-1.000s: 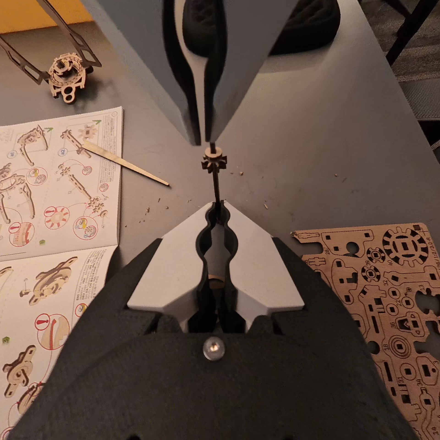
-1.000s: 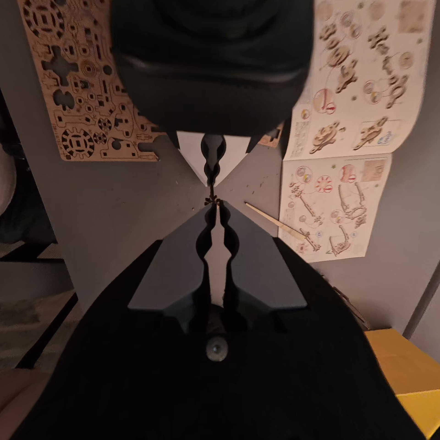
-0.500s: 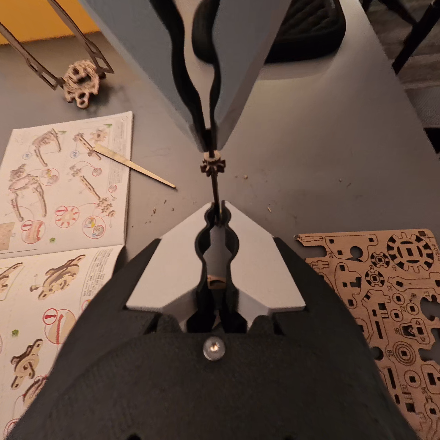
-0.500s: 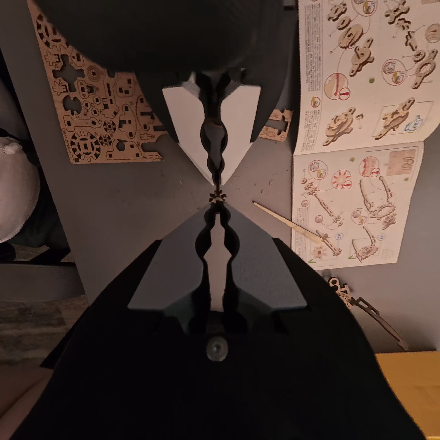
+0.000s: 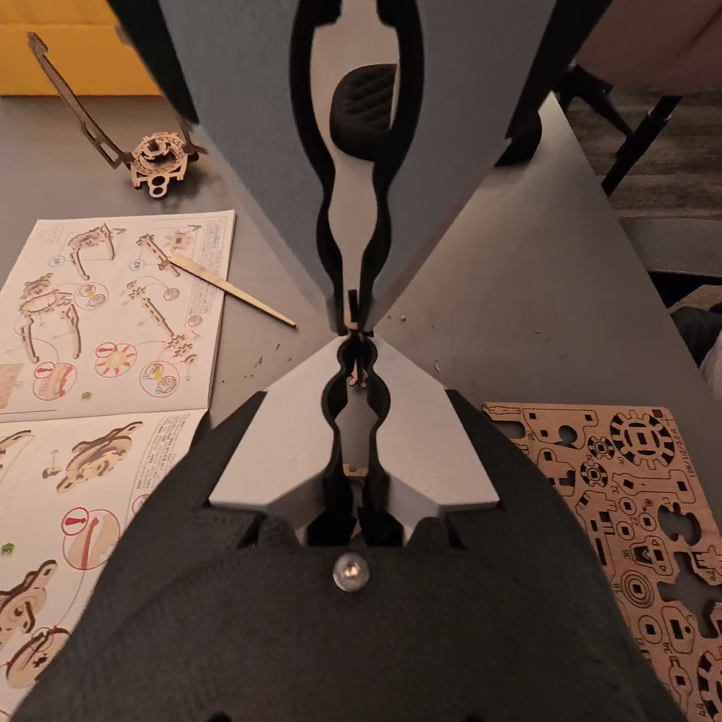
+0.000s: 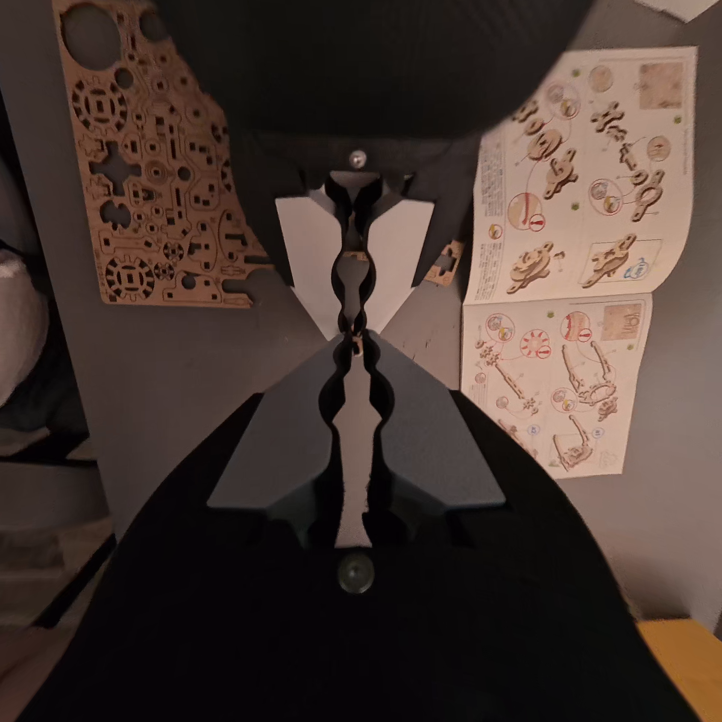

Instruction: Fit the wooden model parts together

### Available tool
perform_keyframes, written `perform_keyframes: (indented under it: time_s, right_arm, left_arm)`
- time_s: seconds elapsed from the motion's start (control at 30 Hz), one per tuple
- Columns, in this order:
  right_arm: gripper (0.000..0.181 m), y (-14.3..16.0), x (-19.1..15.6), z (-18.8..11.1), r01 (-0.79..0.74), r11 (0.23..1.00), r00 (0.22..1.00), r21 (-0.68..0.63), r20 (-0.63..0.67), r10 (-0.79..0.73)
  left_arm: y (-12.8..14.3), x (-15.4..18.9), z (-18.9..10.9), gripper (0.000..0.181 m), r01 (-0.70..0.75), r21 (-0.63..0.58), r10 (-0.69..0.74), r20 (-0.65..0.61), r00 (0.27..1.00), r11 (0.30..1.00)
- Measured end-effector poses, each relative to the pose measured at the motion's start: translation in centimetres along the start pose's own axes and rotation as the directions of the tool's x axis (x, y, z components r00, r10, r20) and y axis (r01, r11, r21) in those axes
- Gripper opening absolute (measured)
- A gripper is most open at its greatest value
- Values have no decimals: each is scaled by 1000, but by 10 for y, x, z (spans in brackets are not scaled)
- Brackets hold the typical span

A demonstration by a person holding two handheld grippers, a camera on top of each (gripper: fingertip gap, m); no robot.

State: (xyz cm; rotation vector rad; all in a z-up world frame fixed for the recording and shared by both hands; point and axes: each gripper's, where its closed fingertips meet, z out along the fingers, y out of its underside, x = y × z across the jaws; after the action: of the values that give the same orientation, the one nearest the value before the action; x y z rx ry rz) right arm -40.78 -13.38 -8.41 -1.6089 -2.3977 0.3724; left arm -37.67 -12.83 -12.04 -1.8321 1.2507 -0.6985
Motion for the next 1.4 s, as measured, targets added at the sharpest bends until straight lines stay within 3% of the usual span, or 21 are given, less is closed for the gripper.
perform_keyframes:
  time_s: [0.13, 0.3, 0.43, 0.5, 0.7, 0.8, 1.4]
  right_arm:
    - [10, -10, 6, -4, -41, 956, 997, 292, -45, 56]
    - [10, -15, 1, -20, -92, 724, 993, 683, 4, 122]
    - [13, 3, 7, -14, -101, 693, 985, 714, -26, 169]
    - [13, 9, 6, -5, -123, 724, 984, 679, -10, 177]
    - [11, -3, -1, -9, -155, 663, 985, 733, 66, 157]
    - [1, -3, 0, -7, -163, 661, 984, 733, 75, 159]
    - [7, -4, -7, -5, -199, 624, 980, 756, 151, 129]
  left_arm:
    - [0, 0, 0, 0, -4, 0, 4, 5, 1000, 1000]
    - [0, 0, 0, 0, 11, 1, -11, -7, 1000, 1000]
    - [1, 1, -1, 0, 2, 1, -2, -16, 1000, 1000]
    - [1, 1, -1, 0, 5, 2, -5, -23, 1000, 1000]
    - [1, 1, -2, 0, -2, 2, 2, -21, 1000, 1000]
    - [1, 1, -2, 0, -1, 2, 1, -26, 1000, 1000]
    - [2, 3, -3, 0, -22, 1, 22, -33, 999, 1000]
